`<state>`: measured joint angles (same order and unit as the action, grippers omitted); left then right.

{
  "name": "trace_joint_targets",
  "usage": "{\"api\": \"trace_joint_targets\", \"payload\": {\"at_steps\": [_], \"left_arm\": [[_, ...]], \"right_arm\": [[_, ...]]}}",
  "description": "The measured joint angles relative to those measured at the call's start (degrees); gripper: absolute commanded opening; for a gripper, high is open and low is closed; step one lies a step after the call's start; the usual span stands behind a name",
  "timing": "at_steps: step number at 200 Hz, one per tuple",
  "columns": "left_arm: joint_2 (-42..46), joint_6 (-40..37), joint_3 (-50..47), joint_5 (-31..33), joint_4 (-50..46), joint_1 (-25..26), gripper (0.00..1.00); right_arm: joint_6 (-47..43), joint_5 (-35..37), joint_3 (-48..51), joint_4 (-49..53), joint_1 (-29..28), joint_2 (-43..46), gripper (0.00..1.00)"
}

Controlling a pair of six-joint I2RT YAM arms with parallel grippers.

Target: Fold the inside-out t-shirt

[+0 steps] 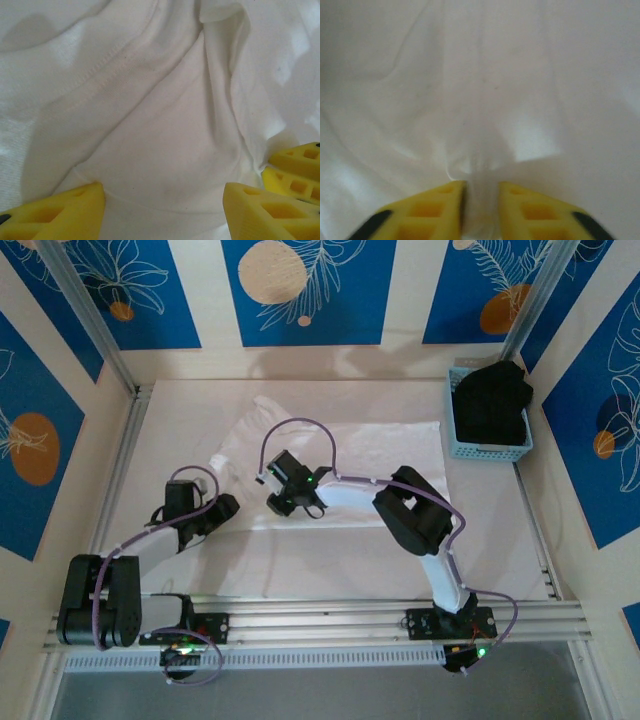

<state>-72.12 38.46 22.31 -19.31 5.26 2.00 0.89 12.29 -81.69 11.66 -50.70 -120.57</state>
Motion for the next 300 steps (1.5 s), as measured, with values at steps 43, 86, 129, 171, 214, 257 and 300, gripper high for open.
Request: {"api": "trace_joint_targets", "payload": {"at_steps": [43, 86, 129, 171, 214, 257, 300], "left_arm": [[0.1, 0.0, -0.5, -0.5, 0.9, -0.5, 0.64], [0.2, 0.0, -0.7, -0.6, 1.4, -0.7, 0.64], [1.6, -0.6, -0.8, -0.4, 0.2, -0.8, 0.65], [7.6, -1.4, -0.8, 2.1, -1.8, -0.9, 0.65], [5.1, -4.8, 5.6, 7.6, -1.9, 1.1, 0.54], [-8.8, -12.5, 18.6, 13.7, -3.7, 8.2, 0.53], [-20.8, -18.8, 27.9, 19.5, -7.5, 12.5, 0.45]], "right_arm": [[5.6, 4.4, -3.0, 3.8, 3.6, 0.0, 0.06], [15.6, 4.5, -11.1, 9.5, 13.9, 0.0, 0.37], [17.1, 4.1, -8.5, 11.1, 18.7, 1.2, 0.42], [17.1, 0.2, 5.5, 11.3, 16.1, 11.0, 0.42], [17.9, -3.5, 10.5, 7.4, 13.2, 15.0, 0.42], [18.7, -4.9, 12.2, 5.2, 13.4, 15.3, 0.42], [19.2, -5.5, 15.2, 3.7, 14.6, 17.1, 0.42]]}}
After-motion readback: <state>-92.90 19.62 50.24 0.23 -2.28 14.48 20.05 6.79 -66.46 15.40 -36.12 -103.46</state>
